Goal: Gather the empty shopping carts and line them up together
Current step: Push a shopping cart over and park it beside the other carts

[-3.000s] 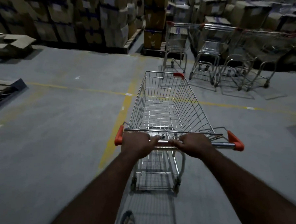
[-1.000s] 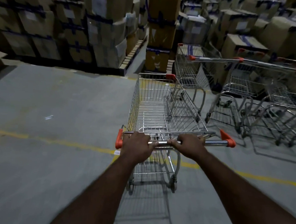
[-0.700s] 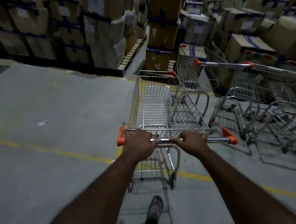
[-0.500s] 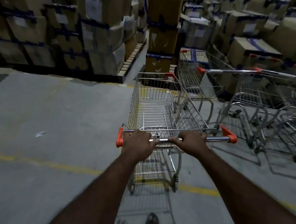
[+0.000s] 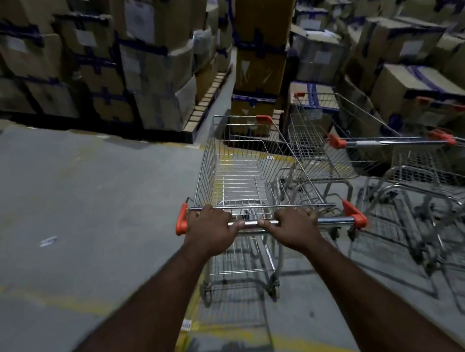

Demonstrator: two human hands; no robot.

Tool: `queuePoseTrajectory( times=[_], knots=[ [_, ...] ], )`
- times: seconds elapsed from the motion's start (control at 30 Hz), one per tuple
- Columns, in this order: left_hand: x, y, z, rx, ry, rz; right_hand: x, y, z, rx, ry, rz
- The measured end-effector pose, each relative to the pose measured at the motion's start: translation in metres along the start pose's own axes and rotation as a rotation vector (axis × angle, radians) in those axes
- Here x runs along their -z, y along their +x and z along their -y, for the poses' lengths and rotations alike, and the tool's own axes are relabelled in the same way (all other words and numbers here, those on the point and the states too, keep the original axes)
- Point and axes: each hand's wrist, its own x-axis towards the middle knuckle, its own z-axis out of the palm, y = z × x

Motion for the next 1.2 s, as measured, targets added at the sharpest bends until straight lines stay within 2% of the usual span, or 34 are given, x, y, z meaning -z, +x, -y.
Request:
queuePoseTrajectory(
  times=[0.53, 0.9, 1.2],
  knots=[
    [0.032, 0.213, 0.121, -0.069, -0.007, 0.107, 0.017, 0.206, 0.069, -0.148, -0.031, 0.062],
    [0.039, 0.301, 0.161, -0.026, 0.043, 0.146, 0.029, 0.271, 0.105, -0.244, -0.015, 0.118],
    [0.047, 0.325, 0.161, 0.063, -0.006, 0.167, 0.027, 0.297, 0.118, -0.301, -0.081, 0.110]
  ],
)
